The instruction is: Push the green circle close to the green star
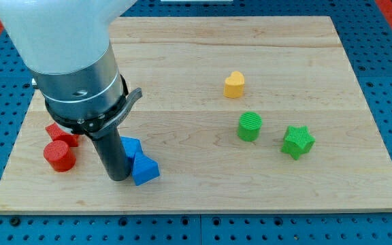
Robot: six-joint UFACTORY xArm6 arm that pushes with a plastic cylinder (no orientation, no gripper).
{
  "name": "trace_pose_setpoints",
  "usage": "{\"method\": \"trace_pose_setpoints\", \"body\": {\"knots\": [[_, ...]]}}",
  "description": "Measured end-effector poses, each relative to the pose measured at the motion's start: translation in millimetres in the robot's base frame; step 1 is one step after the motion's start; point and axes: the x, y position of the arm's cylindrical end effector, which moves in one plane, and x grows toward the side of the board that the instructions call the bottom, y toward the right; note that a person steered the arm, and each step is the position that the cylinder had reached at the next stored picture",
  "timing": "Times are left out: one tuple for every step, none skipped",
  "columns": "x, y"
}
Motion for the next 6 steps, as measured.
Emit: {"method": "trace_pose_setpoints", "body": {"knots": [[-32, 26], [-55, 81], [-100, 123], [-95, 186], [-73, 240], [-93, 249]]}}
